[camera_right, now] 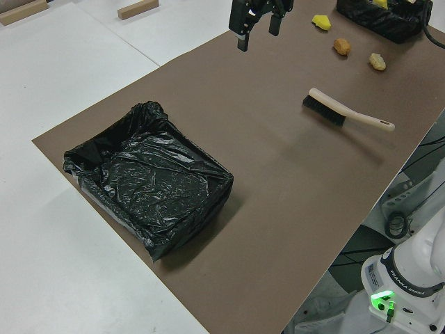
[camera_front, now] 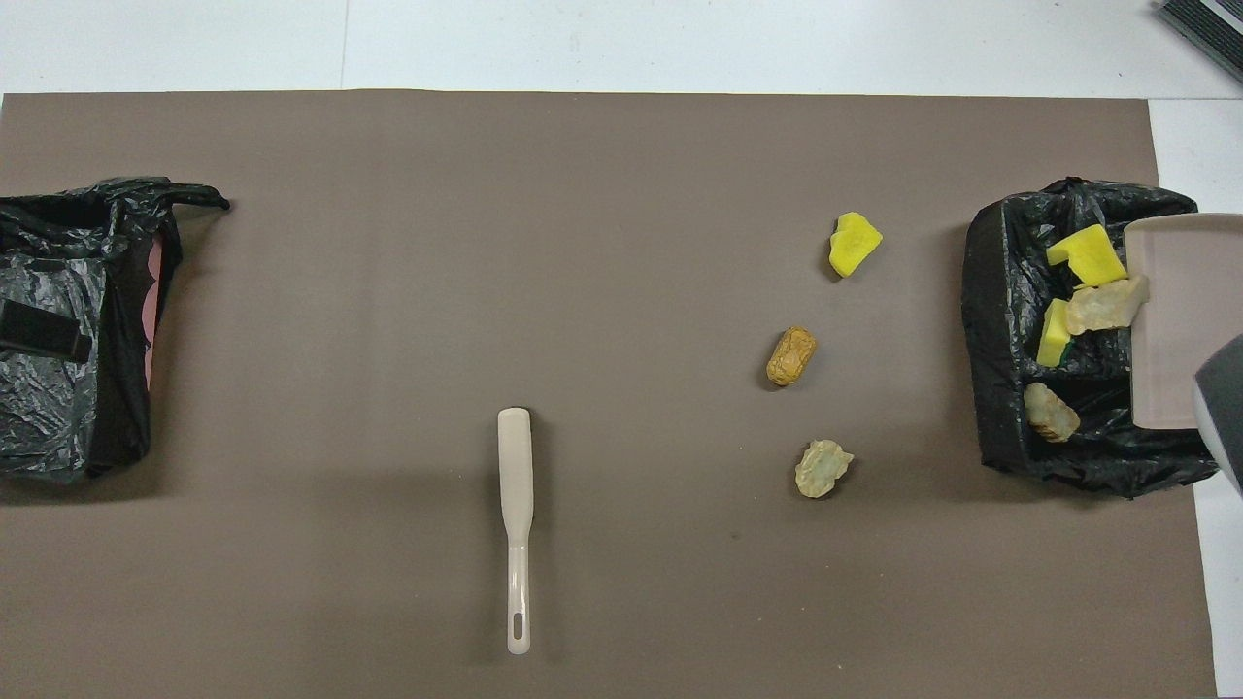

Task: Sweep and dump trash in bin
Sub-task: 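Tip the dustpan over the bin with the right gripper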

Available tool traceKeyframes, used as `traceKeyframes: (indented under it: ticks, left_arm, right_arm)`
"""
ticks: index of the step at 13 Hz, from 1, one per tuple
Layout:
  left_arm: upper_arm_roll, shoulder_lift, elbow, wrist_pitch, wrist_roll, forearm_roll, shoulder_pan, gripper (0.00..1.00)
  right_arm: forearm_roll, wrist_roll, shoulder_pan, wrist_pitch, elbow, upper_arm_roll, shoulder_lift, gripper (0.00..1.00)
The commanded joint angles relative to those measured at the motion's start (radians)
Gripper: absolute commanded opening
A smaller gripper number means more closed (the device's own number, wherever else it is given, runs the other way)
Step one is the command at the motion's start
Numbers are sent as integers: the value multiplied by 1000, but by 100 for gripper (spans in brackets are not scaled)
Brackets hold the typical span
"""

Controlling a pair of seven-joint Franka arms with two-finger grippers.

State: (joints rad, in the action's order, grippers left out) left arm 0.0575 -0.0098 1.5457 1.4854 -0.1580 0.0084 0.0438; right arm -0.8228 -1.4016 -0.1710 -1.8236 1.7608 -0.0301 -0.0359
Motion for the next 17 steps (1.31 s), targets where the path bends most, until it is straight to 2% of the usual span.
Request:
traceKeyframes:
  ticks: [1,9,12,17]
  left_arm:
    - [-1,-7,4,-13,0,18,-4,100]
    - [-1,-9,4,-13,0,18,-4,100]
    - [-1,-9,4,-13,0,18,-5,100]
    - [-1,-7,4,-13,-2,18,-5,100]
  right_arm:
    - [-47,23,42,58,-32,1,2,0]
    - [-27,-28,42,95,-107,-16,11,0]
    - [31,-11,44,95,-124,-25,4,0]
    - [221,224,47,81,-124,-67,-1,0]
